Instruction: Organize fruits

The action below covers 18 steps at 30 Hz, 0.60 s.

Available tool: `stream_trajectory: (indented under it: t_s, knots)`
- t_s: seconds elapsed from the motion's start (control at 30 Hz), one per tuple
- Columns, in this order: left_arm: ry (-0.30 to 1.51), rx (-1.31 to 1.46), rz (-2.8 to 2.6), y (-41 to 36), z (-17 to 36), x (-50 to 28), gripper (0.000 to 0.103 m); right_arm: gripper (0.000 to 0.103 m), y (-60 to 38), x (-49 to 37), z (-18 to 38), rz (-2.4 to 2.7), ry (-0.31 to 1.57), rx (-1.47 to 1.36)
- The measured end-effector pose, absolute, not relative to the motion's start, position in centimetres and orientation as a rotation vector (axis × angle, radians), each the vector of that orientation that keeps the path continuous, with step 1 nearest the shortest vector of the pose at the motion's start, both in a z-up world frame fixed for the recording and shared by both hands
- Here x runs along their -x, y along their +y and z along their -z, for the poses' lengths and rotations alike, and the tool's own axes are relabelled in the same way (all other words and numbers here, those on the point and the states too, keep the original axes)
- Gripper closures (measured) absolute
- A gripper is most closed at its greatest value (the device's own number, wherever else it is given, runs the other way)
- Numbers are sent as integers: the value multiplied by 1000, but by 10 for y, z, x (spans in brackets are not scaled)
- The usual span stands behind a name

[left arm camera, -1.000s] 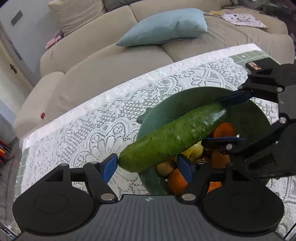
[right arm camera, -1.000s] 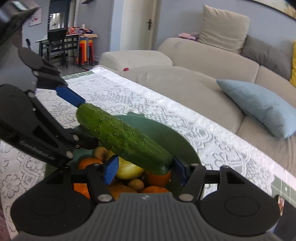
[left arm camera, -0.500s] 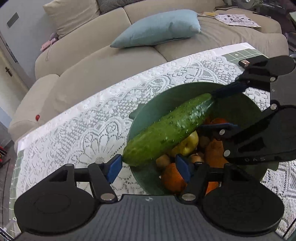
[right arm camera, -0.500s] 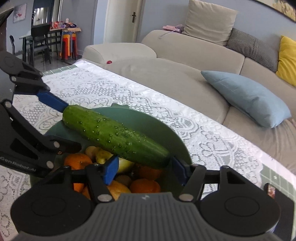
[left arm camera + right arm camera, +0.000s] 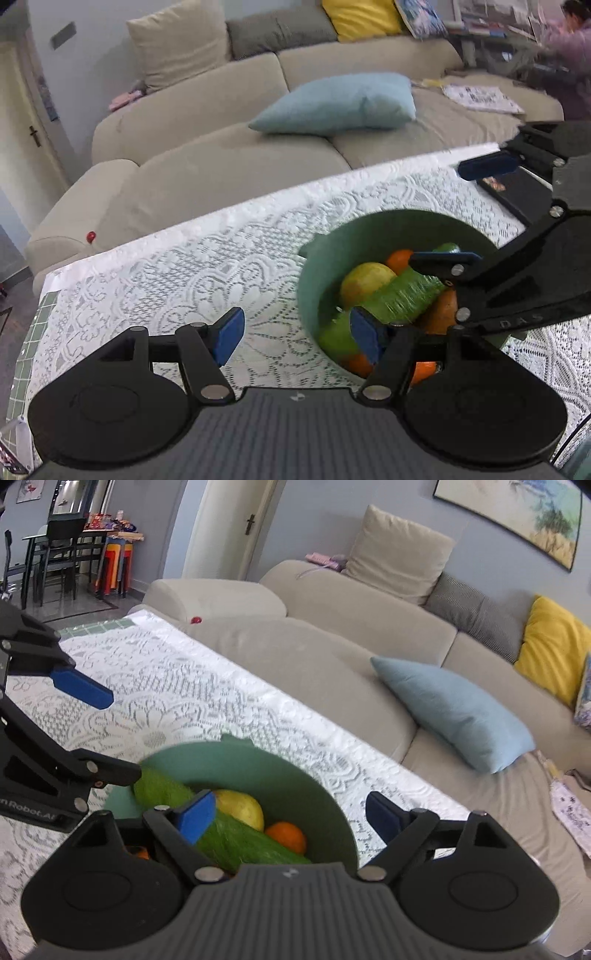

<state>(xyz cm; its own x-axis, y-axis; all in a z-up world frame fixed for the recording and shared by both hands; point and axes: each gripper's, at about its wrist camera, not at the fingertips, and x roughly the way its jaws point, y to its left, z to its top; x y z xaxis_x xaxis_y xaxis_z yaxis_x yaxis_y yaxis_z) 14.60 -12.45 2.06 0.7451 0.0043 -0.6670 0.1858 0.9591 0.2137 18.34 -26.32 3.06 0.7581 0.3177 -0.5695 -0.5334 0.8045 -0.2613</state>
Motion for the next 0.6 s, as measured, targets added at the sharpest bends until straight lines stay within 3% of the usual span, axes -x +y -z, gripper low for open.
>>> stream_trajectory:
  t_s: [0.6]
  knots:
    - [439,42,63,-43,-54,-68,18,4,-232,-80,-75,-416,357,197]
